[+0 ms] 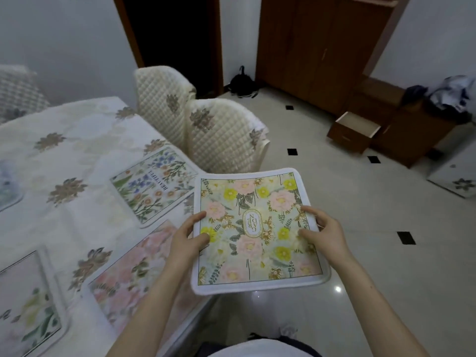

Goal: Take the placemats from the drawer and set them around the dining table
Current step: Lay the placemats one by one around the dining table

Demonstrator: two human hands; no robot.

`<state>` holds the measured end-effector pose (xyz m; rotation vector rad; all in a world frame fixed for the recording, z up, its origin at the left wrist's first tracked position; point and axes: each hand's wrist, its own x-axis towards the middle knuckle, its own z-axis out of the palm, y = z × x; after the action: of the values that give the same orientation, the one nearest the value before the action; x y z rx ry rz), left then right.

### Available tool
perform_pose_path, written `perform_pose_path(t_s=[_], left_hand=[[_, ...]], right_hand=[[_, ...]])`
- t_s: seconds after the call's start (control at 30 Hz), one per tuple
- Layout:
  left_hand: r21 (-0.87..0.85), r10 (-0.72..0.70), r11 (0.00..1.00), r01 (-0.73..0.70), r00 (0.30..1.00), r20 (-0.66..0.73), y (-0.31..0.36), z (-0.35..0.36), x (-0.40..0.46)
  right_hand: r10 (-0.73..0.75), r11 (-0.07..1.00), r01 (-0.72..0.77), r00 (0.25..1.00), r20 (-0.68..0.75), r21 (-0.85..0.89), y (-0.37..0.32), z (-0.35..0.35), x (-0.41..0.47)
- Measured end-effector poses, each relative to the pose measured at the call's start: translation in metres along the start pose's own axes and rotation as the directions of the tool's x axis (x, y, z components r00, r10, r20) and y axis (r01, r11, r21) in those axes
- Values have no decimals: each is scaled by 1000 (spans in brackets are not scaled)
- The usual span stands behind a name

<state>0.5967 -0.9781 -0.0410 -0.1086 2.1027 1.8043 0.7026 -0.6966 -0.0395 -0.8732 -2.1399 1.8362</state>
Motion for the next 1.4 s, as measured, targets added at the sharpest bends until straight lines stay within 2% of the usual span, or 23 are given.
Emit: perform_pose_path(t_s=[0.3, 0.5, 0.73, 1.1, 1.23, 1.4], left_hand=[[-87, -6, 996, 12, 997, 74, 39, 167, 25], [-68, -15, 997, 23, 993, 118, 69, 228, 69], [-77, 15, 997, -6, 992, 122, 106, 271, 174], [-87, 65, 995, -54, 990, 122, 202, 313, 360], [-120, 48, 992, -36, 995, 93, 217, 317, 415], [-175, -4, 985, -1, 1000, -27, 231, 327, 491]], right_hand=[[-3, 1000, 2, 996, -90, -15, -4, -148, 65], [18, 1000, -19, 992, -124, -4, -9, -195, 120], [14, 1000, -15, 990, -142, -4, -30, -200, 235], [-14, 1000, 15, 988, -154, 3, -106, -184, 435], [-1, 1000, 1, 995, -98, -4, -126, -168, 503], [-6, 999, 7, 1000, 22, -41, -150, -144, 609]])
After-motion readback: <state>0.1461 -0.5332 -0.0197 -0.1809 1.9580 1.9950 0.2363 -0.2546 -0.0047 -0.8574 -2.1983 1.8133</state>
